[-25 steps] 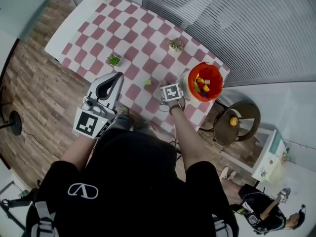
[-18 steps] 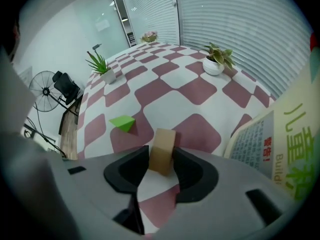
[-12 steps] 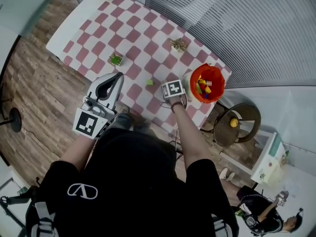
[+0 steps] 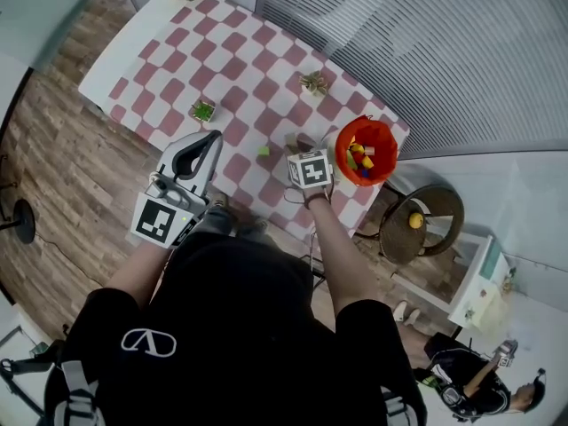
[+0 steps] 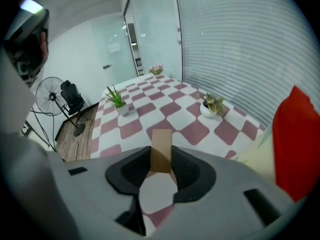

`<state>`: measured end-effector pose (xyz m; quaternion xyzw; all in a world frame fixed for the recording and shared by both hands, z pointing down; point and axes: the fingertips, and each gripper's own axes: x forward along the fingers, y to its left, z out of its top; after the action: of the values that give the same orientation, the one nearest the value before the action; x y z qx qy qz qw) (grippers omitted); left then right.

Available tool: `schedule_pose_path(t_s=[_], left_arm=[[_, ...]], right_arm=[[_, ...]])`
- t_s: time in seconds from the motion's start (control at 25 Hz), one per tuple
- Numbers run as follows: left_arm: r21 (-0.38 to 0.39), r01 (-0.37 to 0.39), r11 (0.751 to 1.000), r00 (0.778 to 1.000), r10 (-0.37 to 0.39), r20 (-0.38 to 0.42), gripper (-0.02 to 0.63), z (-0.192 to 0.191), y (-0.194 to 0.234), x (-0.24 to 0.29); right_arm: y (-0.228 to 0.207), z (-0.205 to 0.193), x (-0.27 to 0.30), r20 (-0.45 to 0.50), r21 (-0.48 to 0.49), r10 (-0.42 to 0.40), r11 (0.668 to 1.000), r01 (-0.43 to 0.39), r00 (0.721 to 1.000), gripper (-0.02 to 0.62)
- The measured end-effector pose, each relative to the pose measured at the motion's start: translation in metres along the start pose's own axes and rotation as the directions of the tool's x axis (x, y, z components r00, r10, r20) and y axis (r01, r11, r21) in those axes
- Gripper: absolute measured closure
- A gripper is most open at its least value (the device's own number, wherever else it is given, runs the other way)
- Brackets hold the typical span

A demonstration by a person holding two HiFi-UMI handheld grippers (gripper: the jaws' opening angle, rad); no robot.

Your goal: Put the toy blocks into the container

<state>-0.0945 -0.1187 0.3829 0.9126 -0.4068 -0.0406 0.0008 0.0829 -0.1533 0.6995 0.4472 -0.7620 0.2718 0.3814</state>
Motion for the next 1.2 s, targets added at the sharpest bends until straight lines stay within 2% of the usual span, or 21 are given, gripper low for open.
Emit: schedule_pose_path(t_s=[0.08,0.16,0.24,0.36,0.48,0.64,0.76,0.92,1.2], left_arm=[[-0.002,0.011,1.0,1.0,-0.011,-0.013,0.6,-0.004,-0.002,0.0],[-0.003,0.008,1.0,1.0,-0.008,0.029,0.6,0.007,-0.003,0.005],[-0.003,0.016,1.0,0.999,-0.016,0.046,0.6,0.011,-0.007,0.008],[-0.005,0.047,0.999,0.999,-0.047,0.017,0.6,0.004,-0.013,0.01],[-0.006,0.066,0.998,0.998,-0.066,0.008,0.6,0.002,-0.018,0.01],[-0.005,0.087,0.996,0.996,-0.087,0.004,0.6,0.002,-0.023,0.013],[-0.006,0.1,0.995,0.995,-0.1,0.015,0.6,0.005,-0.027,0.018],[-0.006,0.117,0.993,0.993,-0.117,0.021,0.6,0.008,-0.033,0.024],[-0.005,0.126,0.992,0.992,-0.126,0.019,0.6,0.007,-0.037,0.03]], right_arm=[[0.009,0.026,-0.02,0.093,-0.026,0.002,1.0,0.0,0.996,0.459],[0.017,0.051,-0.043,0.187,-0.051,-0.003,0.999,0.012,0.982,0.459],[0.023,0.076,-0.067,0.287,-0.076,-0.013,0.996,0.036,0.958,0.459],[0.029,0.106,-0.106,0.418,-0.108,-0.025,0.991,0.077,0.908,0.459],[0.04,0.13,-0.152,0.554,-0.127,-0.02,0.986,0.109,0.832,0.459],[0.059,0.159,-0.218,0.73,-0.173,-0.005,0.966,0.193,0.683,0.459],[0.069,0.162,-0.249,0.786,-0.213,0.005,0.941,0.264,0.618,0.459],[0.071,0.162,-0.259,0.808,-0.187,-0.008,0.945,0.269,0.59,0.459],[0.035,0.153,-0.261,0.811,-0.101,-0.081,0.956,0.275,0.579,0.459]])
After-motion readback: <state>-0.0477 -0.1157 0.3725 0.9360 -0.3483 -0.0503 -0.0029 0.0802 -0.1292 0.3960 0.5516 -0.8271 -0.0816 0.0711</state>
